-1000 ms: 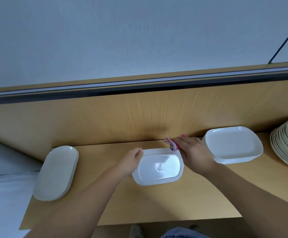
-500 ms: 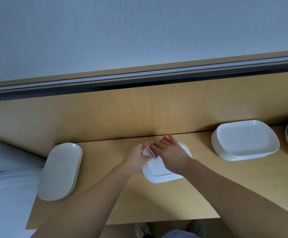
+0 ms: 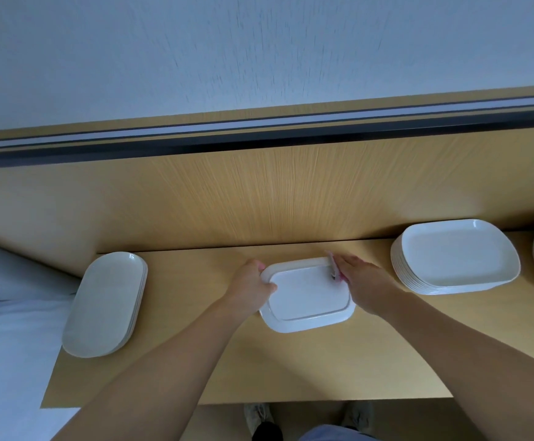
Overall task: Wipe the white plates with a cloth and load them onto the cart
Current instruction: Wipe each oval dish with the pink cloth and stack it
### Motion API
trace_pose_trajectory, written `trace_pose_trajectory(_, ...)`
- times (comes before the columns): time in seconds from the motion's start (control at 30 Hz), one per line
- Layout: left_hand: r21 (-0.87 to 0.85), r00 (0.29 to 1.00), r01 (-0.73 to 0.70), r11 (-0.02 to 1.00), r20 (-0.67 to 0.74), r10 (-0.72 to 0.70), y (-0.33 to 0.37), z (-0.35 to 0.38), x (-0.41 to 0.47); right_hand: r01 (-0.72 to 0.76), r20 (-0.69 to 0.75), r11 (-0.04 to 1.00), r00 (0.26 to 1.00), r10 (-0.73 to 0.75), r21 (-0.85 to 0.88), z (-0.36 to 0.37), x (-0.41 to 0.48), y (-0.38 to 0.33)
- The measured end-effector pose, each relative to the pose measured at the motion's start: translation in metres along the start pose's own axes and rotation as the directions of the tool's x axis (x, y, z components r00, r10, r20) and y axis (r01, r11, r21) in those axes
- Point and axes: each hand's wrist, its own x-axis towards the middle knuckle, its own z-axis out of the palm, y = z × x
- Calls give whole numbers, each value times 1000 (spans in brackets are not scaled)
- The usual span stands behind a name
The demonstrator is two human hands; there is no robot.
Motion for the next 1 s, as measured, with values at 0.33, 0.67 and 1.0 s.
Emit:
trace_pose_trajectory(0.33, -69, 998, 39, 997, -41, -42, -4, 1, -4, -99, -22, 983, 994, 103, 154, 12, -3, -10)
trace_pose_trajectory(0.67, -117, 999, 31, 993, -28, -35, -11, 3, -8, -155, 16, 979, 988, 154, 136, 38, -50, -17)
trace_pose_trajectory(1.0, -176, 970, -68, 982, 217, 106, -22, -5, -20, -91, -36, 958, 994, 105, 272, 17, -21, -5)
